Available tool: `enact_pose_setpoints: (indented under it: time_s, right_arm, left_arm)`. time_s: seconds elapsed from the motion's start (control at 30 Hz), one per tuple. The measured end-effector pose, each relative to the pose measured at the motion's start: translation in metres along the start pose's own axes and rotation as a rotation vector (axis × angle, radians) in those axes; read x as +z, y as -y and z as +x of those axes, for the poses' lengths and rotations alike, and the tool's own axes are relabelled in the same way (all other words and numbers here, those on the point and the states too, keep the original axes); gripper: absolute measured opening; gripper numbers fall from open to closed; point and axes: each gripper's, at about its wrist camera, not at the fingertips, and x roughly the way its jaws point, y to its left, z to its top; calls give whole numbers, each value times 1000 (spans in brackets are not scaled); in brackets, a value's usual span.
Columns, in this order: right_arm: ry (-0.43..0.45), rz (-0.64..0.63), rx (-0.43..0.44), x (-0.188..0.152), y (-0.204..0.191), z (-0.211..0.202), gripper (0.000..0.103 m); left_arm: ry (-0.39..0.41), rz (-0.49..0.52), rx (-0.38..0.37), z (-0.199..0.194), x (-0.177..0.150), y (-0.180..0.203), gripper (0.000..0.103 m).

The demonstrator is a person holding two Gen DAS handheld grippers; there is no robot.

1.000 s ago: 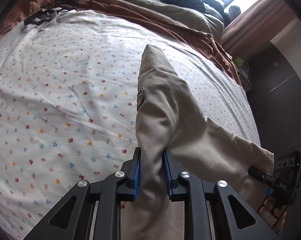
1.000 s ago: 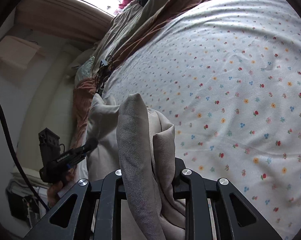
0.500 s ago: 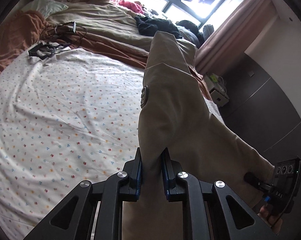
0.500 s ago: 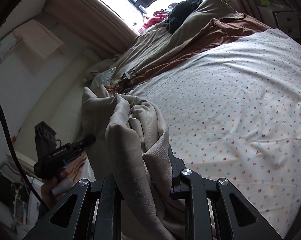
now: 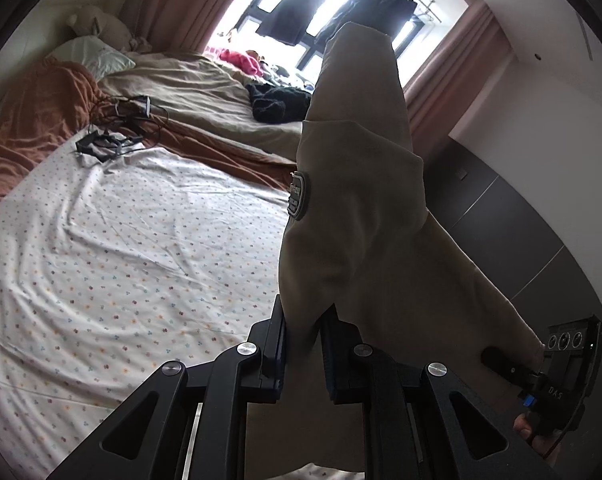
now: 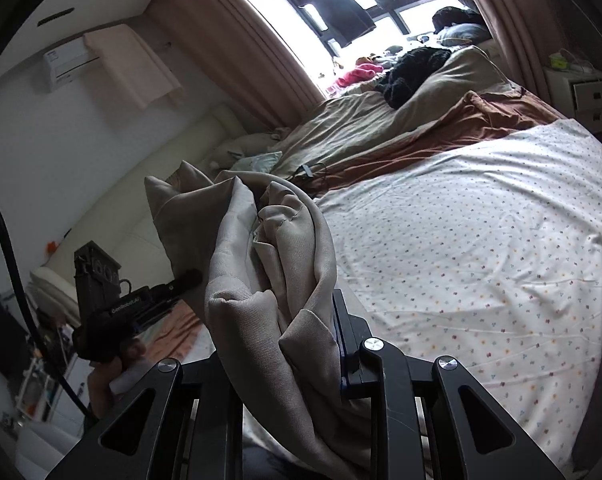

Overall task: Fold large clothes
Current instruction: 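Lift the folded jacket off the bed with both tools and carry it toward the headboard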

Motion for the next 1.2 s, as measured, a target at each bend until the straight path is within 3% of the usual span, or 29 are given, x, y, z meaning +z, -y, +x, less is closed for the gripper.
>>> enact_pose_setpoints:
  time_s: [0.23,0.5,1.2]
  right_arm:
    - [9,-79,47,-12,-80,-8,22]
    - [-16,-137,164,-43,-158,12,21]
    - [-123,-267,390,-101,-337,99,21]
  left_arm:
    - [93,-7,14,-90,0,-10,15]
    - [196,0,94,-183,-5,-34,15]
    - [343,-40,272,-338,1,-127,14]
